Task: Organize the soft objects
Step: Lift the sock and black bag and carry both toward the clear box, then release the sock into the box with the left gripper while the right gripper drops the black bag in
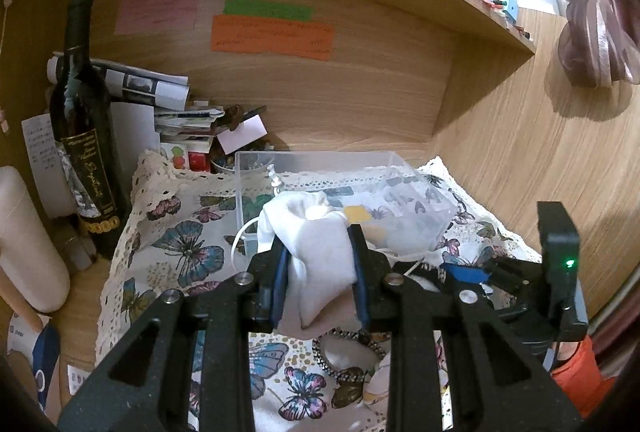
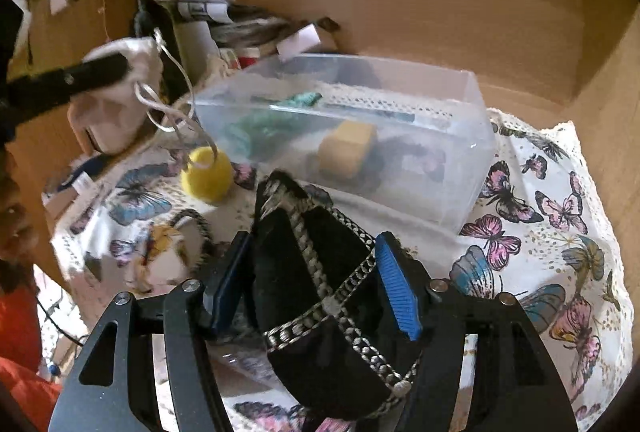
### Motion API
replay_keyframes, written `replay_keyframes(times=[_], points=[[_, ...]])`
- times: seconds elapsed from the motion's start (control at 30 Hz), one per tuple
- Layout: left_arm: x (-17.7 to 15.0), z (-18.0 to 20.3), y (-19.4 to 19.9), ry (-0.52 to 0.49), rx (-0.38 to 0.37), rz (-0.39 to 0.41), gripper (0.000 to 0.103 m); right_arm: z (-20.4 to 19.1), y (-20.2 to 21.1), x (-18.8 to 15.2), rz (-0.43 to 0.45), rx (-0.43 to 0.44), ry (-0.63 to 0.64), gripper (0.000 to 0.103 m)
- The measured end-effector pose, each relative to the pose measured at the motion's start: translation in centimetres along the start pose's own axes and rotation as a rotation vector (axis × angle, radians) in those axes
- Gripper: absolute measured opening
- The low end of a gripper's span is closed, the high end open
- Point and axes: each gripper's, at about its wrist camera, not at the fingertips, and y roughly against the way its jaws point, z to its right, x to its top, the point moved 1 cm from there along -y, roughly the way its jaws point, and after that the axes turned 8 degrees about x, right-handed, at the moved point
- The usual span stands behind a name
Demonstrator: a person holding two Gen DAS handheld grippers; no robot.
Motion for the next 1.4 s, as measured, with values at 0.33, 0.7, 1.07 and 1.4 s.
replay_keyframes(times=[0.33, 0.7, 1.07, 1.4], points=[[1.5, 0.1, -1.7, -0.005, 0.015, 0.010, 0.028, 1.1, 3.5, 1.7, 0.119, -0.005, -0.013, 0.011], [4.5, 0.1, -4.4, 0.001, 0.017, 0.019, 0.028, 1.4, 7.9, 7.2, 0.320, -0.079, 0.042, 0.011], [6.1, 1.7, -8.3, -0.037, 0.045, -0.017, 0.028, 2.8, 4.6, 11.9, 0.337, -0.115, 0.034, 0.011], [5.5, 2.7, -13.3, -0.073, 0.070, -0.125, 0.028, 5.3, -1.6, 12.4, 0.177, -0.149, 0.001, 0.011]])
